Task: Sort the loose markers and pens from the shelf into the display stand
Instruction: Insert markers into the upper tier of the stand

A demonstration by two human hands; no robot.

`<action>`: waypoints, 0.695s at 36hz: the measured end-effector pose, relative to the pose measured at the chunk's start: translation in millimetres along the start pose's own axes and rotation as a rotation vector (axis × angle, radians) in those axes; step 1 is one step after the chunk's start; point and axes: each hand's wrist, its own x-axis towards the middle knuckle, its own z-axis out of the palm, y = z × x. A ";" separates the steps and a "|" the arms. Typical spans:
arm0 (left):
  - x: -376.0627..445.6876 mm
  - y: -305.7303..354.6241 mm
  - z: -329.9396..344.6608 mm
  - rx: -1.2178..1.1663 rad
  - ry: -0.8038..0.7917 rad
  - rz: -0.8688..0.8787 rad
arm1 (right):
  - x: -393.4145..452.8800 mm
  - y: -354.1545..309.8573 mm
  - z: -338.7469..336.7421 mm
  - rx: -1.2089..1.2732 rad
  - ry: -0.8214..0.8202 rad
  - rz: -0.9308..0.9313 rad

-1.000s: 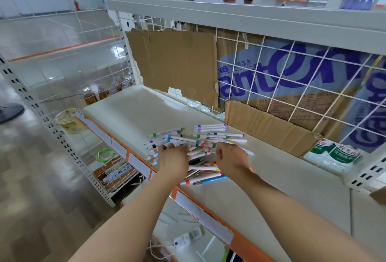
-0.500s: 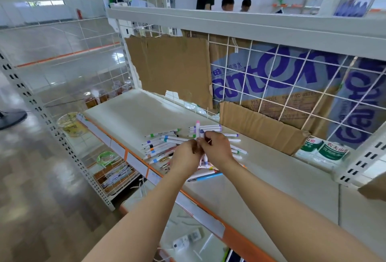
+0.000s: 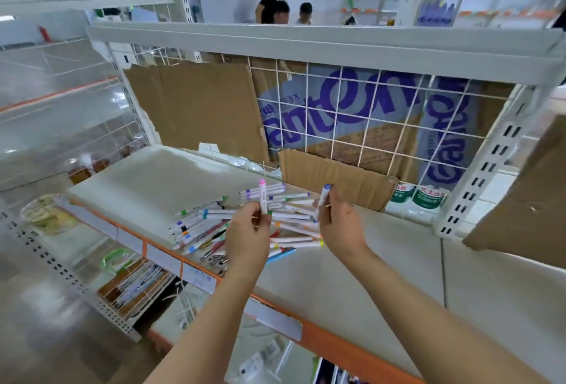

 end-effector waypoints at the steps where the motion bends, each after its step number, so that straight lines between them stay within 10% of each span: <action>1: 0.8 -0.8 0.0 -0.011 0.002 0.009 | -3.3 2.3 -5.2 0.016 0.008 0.021; 25: -36.7 29.3 55.4 -0.274 -0.532 0.299 | -141.4 48.6 -90.6 0.003 0.785 0.410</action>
